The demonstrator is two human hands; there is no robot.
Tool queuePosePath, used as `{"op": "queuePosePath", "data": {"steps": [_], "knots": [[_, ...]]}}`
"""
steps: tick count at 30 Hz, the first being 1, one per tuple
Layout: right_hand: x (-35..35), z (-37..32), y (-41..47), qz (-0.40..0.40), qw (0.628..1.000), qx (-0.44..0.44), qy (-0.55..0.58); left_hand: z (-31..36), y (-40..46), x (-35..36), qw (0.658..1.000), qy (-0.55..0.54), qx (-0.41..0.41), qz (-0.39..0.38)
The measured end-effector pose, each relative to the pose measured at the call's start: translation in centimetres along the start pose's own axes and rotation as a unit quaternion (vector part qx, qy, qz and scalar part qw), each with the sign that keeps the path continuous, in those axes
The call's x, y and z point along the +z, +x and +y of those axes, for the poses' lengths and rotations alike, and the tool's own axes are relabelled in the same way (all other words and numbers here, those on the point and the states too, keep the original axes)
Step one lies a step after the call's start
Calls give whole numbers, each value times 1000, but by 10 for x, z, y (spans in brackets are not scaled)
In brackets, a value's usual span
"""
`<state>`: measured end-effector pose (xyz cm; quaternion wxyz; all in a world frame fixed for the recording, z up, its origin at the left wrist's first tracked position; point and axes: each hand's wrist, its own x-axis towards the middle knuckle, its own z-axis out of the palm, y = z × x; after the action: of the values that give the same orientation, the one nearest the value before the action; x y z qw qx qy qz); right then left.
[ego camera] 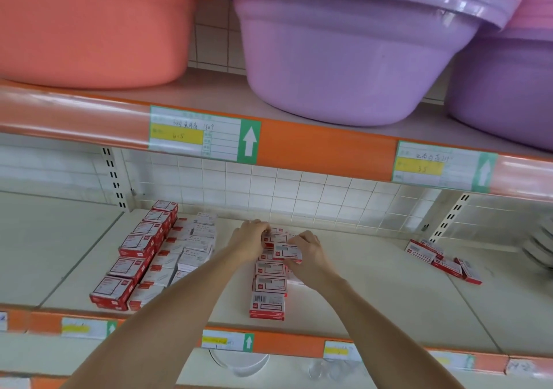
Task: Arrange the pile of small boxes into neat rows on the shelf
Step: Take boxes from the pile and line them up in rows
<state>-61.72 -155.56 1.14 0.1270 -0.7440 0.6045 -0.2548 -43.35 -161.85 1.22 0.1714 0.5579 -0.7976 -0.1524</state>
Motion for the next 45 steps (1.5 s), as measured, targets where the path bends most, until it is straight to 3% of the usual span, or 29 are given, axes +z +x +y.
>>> {"op": "queuePosePath", "data": {"steps": [10,17,29,35,38,45], "knots": [[12,-16,3,-21,997,-62,-39,-14,-12,-10,1000,-3,-28,12],[15,-13,-2,13,996,-79,-38,-25,-22,-16,999,-1,-32,10],[16,-13,-10,23,990,-122,-65,-4,-33,-24,997,66,26,-1],[10,-19,-12,-36,995,-50,-73,7,-41,-28,998,57,28,18],[3,-21,-16,-28,997,-34,-65,14,-44,-30,997,51,37,38],[-26,-1,-34,-14,994,48,-96,57,-39,-21,987,107,117,-38]]}}
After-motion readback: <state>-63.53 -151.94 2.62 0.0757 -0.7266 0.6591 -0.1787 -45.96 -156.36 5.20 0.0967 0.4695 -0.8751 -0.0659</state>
